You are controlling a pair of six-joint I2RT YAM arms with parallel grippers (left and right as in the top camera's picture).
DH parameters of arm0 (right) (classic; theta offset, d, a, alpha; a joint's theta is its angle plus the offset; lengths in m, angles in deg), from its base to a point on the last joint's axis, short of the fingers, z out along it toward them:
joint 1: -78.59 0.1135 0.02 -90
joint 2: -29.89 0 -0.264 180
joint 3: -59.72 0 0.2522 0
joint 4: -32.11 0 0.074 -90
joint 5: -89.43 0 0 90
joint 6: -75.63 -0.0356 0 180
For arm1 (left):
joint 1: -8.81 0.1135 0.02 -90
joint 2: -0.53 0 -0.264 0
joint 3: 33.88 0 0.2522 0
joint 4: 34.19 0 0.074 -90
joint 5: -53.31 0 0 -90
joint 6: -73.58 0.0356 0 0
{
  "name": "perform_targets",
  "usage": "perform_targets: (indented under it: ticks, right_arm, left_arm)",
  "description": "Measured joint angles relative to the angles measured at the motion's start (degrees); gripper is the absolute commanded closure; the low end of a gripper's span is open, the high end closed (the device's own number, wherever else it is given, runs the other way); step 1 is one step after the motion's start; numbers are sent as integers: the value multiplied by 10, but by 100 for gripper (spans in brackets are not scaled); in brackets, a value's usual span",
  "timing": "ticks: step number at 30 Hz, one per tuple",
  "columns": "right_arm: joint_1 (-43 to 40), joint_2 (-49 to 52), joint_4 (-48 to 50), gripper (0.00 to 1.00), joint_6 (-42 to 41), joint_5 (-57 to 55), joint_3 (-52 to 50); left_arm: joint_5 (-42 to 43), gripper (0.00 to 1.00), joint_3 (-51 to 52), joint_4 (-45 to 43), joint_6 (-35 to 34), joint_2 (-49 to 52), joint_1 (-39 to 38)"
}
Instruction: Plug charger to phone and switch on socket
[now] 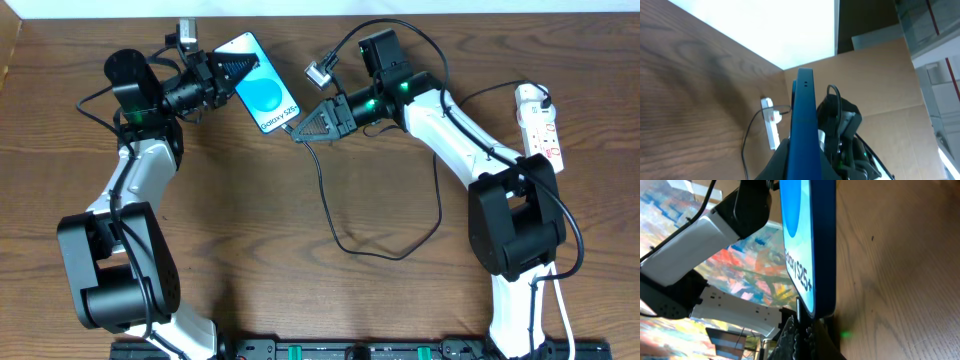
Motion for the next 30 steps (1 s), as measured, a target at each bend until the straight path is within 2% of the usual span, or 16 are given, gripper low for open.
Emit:
perform_targets:
  ticks: [9,14,22,30]
  right_arm:
    - [20,0,102,99,-105,-38,-2]
    - [24,0,121,99,-142,-49,-3]
    - [20,0,50,99,-148,-61,-1]
    - [-16,1,-71,99,-81,-106,-1]
  left_arm:
    - [-24,93,0,-2,0,0,4]
    - [-25,93,0,-1,2,0,4]
    - [-23,93,0,3,1,0,1]
    - [-35,93,0,3,-2,0,11]
